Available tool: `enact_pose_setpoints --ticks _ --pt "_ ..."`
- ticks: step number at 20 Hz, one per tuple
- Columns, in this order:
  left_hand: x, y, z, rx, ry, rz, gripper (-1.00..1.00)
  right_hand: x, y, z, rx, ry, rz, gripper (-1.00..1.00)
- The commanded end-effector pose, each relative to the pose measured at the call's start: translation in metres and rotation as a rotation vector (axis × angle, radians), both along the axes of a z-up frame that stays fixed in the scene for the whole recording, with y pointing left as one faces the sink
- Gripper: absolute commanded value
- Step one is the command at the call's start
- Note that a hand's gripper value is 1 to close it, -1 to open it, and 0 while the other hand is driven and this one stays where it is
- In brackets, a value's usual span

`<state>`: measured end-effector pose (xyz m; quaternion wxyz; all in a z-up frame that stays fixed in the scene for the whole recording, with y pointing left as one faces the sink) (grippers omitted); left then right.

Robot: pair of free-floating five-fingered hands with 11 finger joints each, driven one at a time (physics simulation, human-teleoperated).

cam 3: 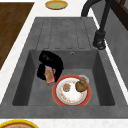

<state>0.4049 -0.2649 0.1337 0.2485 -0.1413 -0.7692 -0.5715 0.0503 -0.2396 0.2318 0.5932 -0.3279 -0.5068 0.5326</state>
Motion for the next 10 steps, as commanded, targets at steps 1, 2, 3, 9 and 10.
enact_pose_setpoints --ticks 1,2,3,9,10 --pt "0.025 -0.012 -0.027 -0.03 -0.044 0.011 1.0 0.0 0.0 0.0 0.0 0.0 0.0 0.0" --pt "0.03 -0.016 -0.034 -0.033 -0.056 0.01 1.0 0.0 0.0 0.0 0.0 0.0 0.0 0.0" --pt "0.034 -0.021 -0.04 -0.034 -0.066 0.008 1.0 0.0 0.0 0.0 0.0 0.0 0.0 0.0" --pt "0.045 -0.021 -0.069 -0.117 -0.062 0.002 1.0 0.0 0.0 0.0 0.0 0.0 0.0 0.0" --pt "0.044 -0.021 -0.076 -0.122 -0.065 0.001 1.0 0.0 0.0 0.0 0.0 0.0 0.0 0.0"
